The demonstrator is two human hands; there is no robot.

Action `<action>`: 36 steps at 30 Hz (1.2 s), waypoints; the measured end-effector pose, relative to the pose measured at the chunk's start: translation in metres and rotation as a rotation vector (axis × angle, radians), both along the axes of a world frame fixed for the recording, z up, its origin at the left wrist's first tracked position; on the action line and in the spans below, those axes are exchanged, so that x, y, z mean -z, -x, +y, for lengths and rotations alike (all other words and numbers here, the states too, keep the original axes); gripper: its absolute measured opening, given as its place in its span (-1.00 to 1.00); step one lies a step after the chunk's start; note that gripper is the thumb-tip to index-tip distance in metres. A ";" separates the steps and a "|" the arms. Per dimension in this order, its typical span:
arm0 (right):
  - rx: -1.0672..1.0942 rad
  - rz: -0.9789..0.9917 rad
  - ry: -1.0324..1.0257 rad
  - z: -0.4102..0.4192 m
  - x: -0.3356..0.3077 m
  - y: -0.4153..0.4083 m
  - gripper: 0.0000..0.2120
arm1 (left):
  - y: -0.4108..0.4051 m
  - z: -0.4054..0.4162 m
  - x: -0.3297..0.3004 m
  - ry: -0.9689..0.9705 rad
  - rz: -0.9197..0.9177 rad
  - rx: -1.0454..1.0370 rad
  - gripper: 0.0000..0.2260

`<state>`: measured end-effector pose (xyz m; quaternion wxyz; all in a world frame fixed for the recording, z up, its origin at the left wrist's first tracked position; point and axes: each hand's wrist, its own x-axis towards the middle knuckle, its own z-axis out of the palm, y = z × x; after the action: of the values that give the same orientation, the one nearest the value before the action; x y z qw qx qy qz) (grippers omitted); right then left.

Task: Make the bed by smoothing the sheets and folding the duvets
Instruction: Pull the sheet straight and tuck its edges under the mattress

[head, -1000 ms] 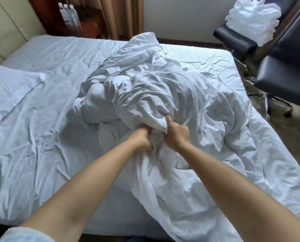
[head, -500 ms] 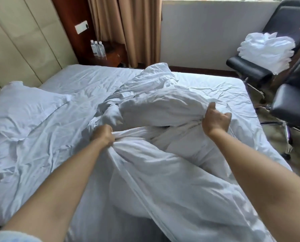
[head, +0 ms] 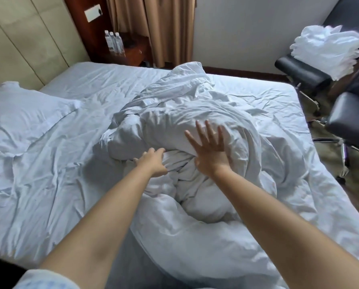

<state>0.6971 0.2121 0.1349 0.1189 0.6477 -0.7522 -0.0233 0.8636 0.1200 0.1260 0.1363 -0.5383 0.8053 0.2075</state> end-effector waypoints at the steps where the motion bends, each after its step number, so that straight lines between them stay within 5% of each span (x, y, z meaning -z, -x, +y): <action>1: -0.039 0.033 -0.038 -0.002 0.004 -0.005 -0.16 | 0.002 0.001 0.002 0.018 -0.021 0.017 -0.31; 9: -0.034 0.173 -0.287 -0.026 0.016 -0.002 -0.24 | 0.009 -0.009 0.025 0.166 -0.071 0.057 -0.11; 17: 0.108 0.052 -0.368 -0.050 0.022 0.030 -0.20 | 0.033 -0.024 0.047 0.274 -0.100 0.153 -0.01; 21: 0.166 0.013 -0.373 -0.064 0.031 0.054 -0.36 | 0.042 -0.033 0.057 0.315 -0.136 0.263 0.02; 28: 0.220 0.052 -0.360 -0.081 0.037 0.077 -0.35 | 0.076 -0.044 0.068 0.397 -0.065 0.448 -0.37; 36: 0.406 -0.135 -0.324 -0.094 0.018 0.133 -0.42 | 0.057 -0.084 0.082 0.641 -0.016 0.604 -0.44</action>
<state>0.5645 0.1177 0.1168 -0.0439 0.4941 -0.8594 -0.1237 0.8067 0.0359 0.0443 0.0230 -0.2954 0.9492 -0.1062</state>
